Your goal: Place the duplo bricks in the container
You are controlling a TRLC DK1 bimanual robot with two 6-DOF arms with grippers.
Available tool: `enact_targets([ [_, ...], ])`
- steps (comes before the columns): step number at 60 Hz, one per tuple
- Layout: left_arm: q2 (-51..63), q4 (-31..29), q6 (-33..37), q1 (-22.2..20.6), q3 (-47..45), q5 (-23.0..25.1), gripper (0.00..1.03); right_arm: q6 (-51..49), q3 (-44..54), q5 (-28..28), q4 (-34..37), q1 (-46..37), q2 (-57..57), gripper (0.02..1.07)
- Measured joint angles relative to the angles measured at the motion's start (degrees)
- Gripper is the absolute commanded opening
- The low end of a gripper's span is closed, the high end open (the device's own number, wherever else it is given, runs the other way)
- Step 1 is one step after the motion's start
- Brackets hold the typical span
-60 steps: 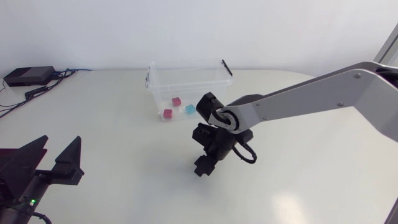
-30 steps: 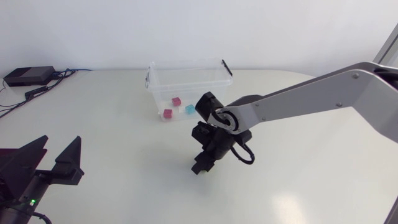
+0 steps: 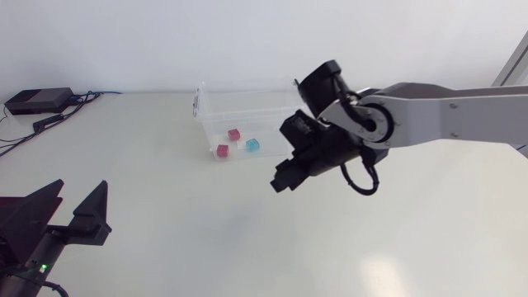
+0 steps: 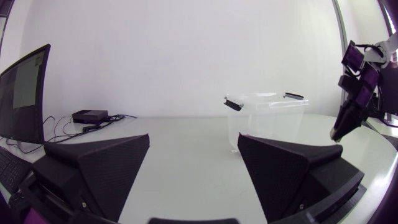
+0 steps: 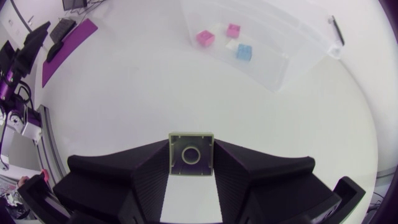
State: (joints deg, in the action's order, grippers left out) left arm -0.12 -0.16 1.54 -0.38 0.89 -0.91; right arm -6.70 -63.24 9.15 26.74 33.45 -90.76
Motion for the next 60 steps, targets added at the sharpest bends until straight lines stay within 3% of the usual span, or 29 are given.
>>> enact_targets([
  [12, 0.0, 0.0, 0.0, 0.0, 0.0, 0.0, 0.99, 1.6, 0.7, -1.7, -8.1, -3.3, 6.2, 0.37],
  [28, 0.0, 0.0, 0.0, 0.0, 0.0, 0.0, 0.99, 2.9, 2.0, -8.9, -19.1, -3.6, 8.9, 0.37],
  [47, 0.0, 0.0, 0.0, 0.0, 0.0, 0.0, 0.99, 3.7, -1.7, -9.0, -23.3, -5.5, 2.2, 0.37],
  [60, 0.0, 0.0, 0.0, 0.0, 0.0, 0.0, 0.99, 3.8, -4.4, -9.0, -31.2, -5.5, -1.0, 0.37],
])
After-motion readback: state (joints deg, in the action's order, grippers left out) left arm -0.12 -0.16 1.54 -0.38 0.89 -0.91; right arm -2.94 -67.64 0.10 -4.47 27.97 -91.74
